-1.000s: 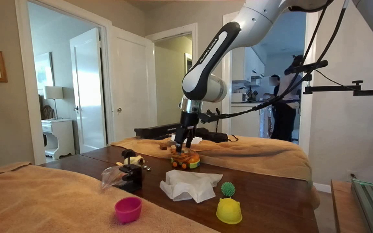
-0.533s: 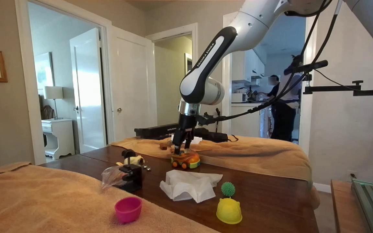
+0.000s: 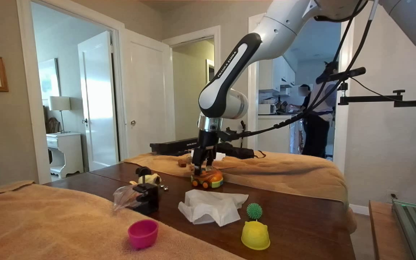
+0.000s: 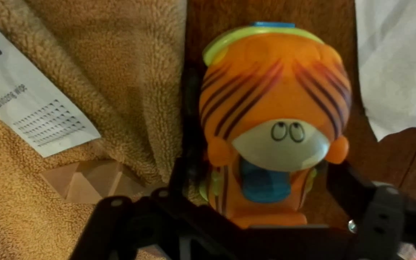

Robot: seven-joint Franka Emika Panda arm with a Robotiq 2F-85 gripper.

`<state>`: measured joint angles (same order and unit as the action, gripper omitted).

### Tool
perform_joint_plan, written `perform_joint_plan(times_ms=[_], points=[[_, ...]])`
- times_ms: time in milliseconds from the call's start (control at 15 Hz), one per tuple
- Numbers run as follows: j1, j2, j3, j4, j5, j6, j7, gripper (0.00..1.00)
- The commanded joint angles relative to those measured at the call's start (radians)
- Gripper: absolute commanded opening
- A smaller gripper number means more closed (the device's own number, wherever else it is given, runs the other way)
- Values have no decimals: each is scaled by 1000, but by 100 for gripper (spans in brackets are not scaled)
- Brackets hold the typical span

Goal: Move the toy car on the table

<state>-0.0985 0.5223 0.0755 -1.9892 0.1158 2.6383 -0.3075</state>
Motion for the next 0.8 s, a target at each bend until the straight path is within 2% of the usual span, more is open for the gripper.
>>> perform_joint_plan(times_ms=[0, 67, 200, 733], points=[[17, 23, -18, 46, -37, -44, 48, 68], [18, 23, -20, 48, -39, -47, 49, 59], [21, 24, -22, 52, -41, -51, 51, 46], [30, 23, -24, 37, -48, -51, 45, 45]])
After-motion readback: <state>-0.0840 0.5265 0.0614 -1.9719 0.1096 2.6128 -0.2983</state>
